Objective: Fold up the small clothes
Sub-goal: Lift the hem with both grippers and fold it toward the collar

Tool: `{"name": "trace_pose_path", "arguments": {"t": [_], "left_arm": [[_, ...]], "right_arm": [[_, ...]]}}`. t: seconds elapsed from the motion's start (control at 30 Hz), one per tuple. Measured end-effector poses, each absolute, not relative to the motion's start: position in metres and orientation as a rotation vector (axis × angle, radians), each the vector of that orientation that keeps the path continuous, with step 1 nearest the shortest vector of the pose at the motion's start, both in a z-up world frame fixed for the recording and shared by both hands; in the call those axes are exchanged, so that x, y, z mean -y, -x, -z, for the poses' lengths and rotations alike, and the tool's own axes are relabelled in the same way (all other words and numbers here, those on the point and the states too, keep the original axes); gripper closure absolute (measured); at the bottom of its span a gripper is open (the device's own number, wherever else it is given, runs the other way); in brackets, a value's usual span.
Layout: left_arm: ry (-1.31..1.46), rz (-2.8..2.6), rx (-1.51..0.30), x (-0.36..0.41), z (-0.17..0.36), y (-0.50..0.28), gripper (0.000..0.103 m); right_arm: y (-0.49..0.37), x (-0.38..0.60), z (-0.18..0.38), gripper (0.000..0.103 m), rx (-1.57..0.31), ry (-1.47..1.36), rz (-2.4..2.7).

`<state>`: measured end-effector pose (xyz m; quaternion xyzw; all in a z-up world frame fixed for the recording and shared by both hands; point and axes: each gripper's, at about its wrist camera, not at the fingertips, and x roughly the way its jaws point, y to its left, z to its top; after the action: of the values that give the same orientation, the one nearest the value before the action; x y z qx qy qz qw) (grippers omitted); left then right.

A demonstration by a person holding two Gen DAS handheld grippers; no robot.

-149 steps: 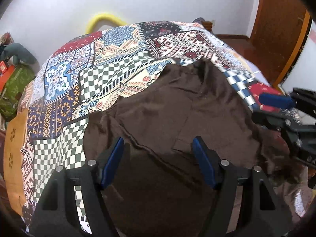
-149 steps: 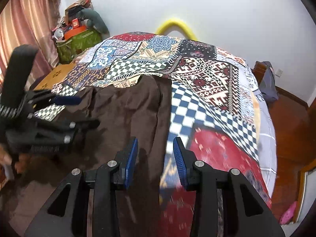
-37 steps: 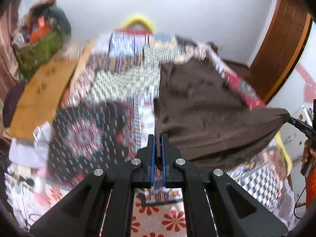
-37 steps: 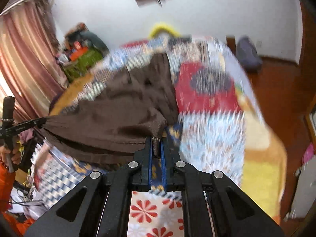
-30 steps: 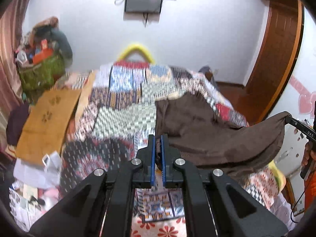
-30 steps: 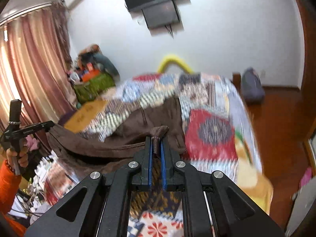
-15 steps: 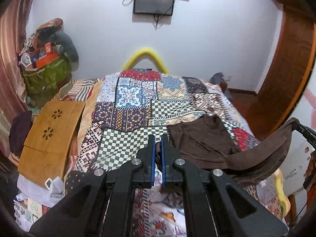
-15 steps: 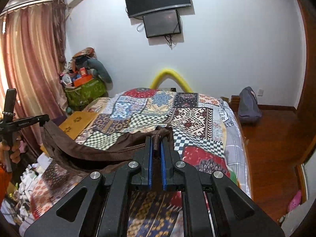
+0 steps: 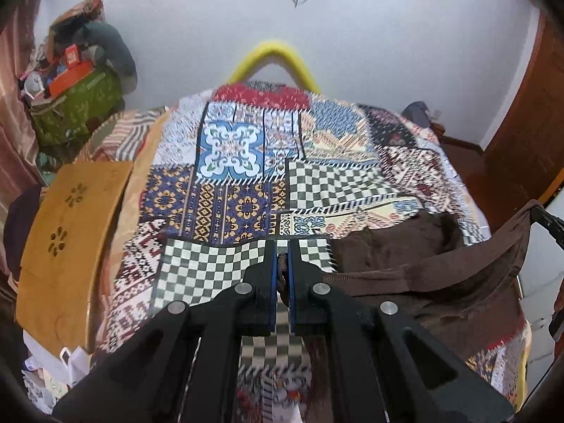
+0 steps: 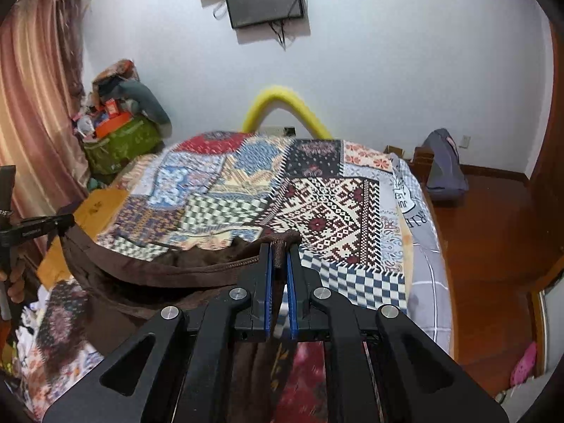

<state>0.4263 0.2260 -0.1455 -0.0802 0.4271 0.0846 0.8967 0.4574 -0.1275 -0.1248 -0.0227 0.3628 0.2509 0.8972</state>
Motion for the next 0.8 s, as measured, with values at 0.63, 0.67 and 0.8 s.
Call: {"name": "trace_pose_path", "arguments": {"t": [0.63,0.67,0.8], "left_arm": [[0.099,-0.173,-0.97,-0.217,0.191,-0.446,0.041],[0.087,-0.159,-0.978,-0.212,0.192,-0.44,0.04],[0.07,-0.099,-1.033,-0.192,0.21,-0.407,0.038]], "right_arm": [[-0.473,0.12,0.139,0.06,-0.817,0.022,-0.565],[-0.468,0.122,0.142,0.06,-0.824,0.018,-0.571],[-0.43,0.132,0.166,0.059,-0.879,0.015,-0.592]]}}
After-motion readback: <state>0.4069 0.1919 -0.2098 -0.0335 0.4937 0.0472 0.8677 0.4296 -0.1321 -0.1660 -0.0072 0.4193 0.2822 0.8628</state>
